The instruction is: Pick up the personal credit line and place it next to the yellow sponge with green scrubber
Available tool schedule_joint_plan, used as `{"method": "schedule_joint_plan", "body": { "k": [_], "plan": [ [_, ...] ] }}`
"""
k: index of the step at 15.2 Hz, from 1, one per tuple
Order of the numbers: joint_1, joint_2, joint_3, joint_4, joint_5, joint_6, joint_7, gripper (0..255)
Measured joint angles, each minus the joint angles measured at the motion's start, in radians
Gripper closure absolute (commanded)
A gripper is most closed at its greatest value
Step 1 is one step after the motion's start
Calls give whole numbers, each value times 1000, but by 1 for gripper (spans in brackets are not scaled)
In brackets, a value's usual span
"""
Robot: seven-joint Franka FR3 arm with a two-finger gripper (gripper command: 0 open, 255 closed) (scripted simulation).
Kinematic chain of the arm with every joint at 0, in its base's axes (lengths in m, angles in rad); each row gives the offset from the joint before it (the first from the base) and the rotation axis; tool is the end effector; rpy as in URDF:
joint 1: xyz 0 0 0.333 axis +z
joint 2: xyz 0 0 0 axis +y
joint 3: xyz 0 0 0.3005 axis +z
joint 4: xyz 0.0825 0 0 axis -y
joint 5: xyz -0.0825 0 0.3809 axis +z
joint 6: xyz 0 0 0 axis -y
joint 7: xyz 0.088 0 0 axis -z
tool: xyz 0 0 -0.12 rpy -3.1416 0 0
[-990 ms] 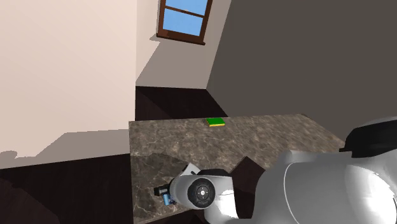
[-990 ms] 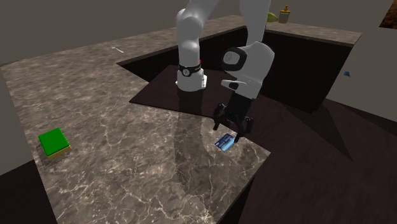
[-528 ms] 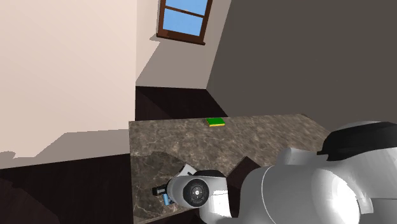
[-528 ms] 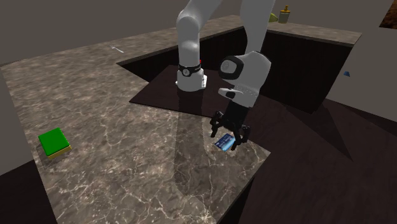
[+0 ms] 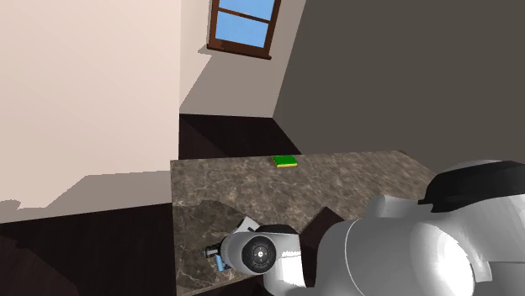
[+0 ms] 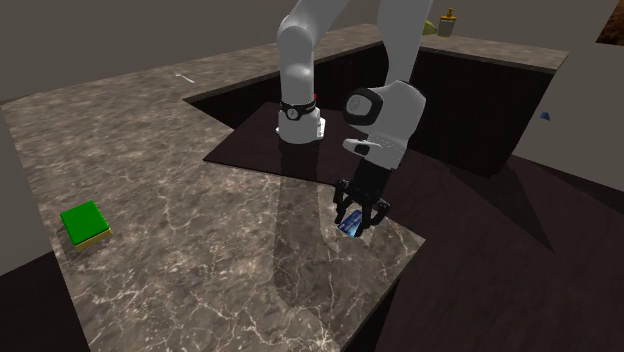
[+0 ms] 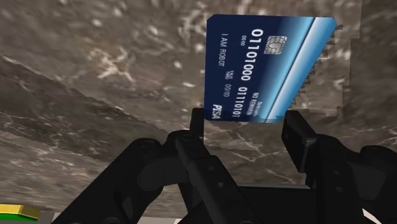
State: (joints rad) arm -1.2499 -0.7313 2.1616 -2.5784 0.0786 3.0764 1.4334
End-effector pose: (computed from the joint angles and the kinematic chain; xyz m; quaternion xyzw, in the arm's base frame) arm 0.3353 0.2926 0.1236 0.9339 -0.2122 0.2802 0.0656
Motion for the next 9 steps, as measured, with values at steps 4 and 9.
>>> {"method": "schedule_joint_plan", "body": {
  "k": [4, 9],
  "plan": [
    [0, 0, 0, 0, 0, 0, 0, 255],
    [23, 14, -26, -9, -4, -11, -6, 255]
  ]
}}
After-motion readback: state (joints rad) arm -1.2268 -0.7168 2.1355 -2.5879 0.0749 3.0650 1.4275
